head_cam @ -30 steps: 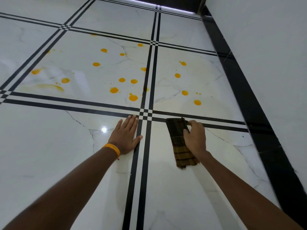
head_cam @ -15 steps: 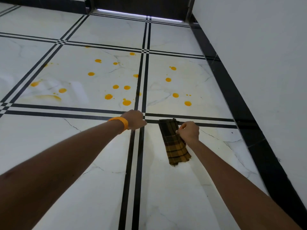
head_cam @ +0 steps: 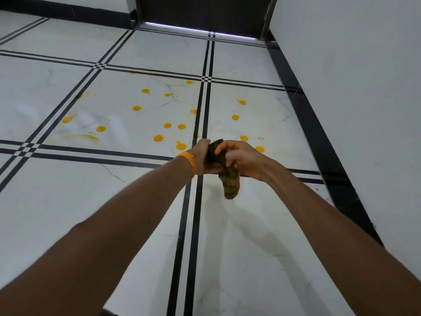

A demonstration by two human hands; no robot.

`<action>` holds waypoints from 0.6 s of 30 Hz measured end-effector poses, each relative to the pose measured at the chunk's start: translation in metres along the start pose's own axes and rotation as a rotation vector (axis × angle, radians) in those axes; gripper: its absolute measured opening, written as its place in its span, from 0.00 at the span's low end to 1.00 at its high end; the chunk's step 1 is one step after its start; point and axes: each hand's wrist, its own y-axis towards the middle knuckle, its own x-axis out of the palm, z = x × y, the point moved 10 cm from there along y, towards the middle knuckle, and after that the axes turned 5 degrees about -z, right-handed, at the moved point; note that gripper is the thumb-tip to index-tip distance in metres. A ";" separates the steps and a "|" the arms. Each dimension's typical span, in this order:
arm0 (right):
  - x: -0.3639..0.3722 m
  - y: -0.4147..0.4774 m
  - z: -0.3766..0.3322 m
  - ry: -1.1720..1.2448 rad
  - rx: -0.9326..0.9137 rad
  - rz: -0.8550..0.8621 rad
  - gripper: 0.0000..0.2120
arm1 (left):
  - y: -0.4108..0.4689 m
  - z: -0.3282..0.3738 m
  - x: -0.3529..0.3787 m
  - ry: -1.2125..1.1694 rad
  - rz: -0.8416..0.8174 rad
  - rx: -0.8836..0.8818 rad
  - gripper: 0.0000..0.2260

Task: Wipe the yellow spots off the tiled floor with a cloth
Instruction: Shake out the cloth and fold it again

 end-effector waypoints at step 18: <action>-0.052 -0.016 -0.030 -0.192 -0.117 0.490 0.14 | -0.042 0.098 0.002 0.854 0.346 0.743 0.13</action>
